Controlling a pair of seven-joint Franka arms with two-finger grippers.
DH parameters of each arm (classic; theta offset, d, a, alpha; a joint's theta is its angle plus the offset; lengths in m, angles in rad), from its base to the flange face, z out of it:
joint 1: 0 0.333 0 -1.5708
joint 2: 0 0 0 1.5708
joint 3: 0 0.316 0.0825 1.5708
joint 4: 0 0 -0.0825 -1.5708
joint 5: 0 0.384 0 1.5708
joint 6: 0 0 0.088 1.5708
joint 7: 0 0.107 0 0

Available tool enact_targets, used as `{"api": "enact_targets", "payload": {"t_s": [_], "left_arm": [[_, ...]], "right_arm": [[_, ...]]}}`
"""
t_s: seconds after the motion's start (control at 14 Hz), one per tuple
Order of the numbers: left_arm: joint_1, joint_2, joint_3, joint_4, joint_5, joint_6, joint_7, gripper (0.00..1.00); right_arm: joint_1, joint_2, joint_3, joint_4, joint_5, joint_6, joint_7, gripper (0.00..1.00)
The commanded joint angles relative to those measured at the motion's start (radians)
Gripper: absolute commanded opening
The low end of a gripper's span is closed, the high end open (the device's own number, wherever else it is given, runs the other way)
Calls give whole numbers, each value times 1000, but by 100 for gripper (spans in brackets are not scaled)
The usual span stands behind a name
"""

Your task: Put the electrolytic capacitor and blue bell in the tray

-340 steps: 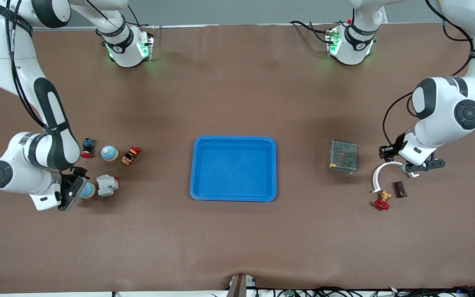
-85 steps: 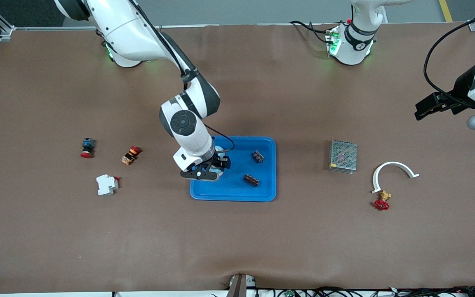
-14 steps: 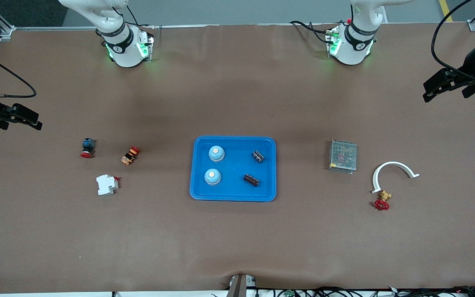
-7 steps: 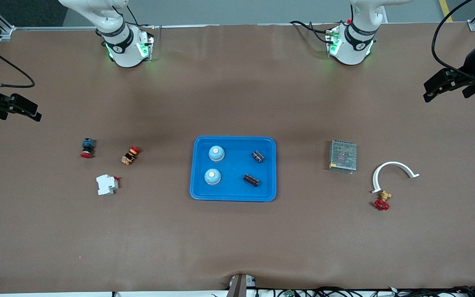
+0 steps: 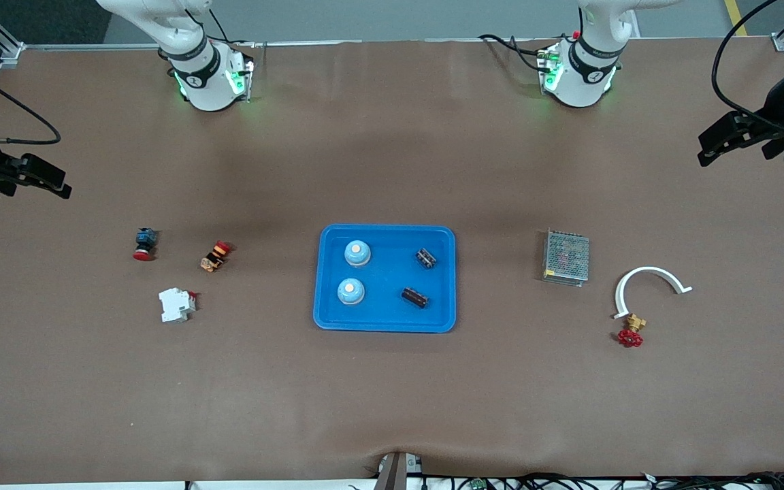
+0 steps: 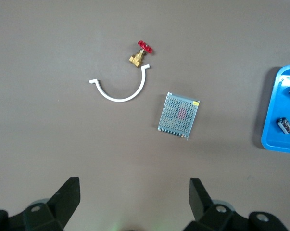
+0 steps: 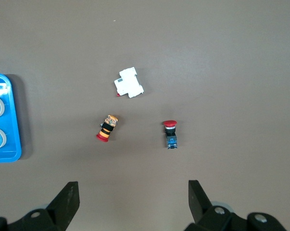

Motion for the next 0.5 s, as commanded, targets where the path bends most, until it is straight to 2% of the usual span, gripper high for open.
{"api": "enact_targets", "payload": {"t_s": [0.0,0.43], "left_arm": [[4,-20,0,11,3,-32,15,100],[-4,-10,-10,25,0,-45,0,100]], "right_arm": [[-2,-34,10,-31,-3,10,14,100],[-3,-30,10,-31,-3,12,14,100]]}}
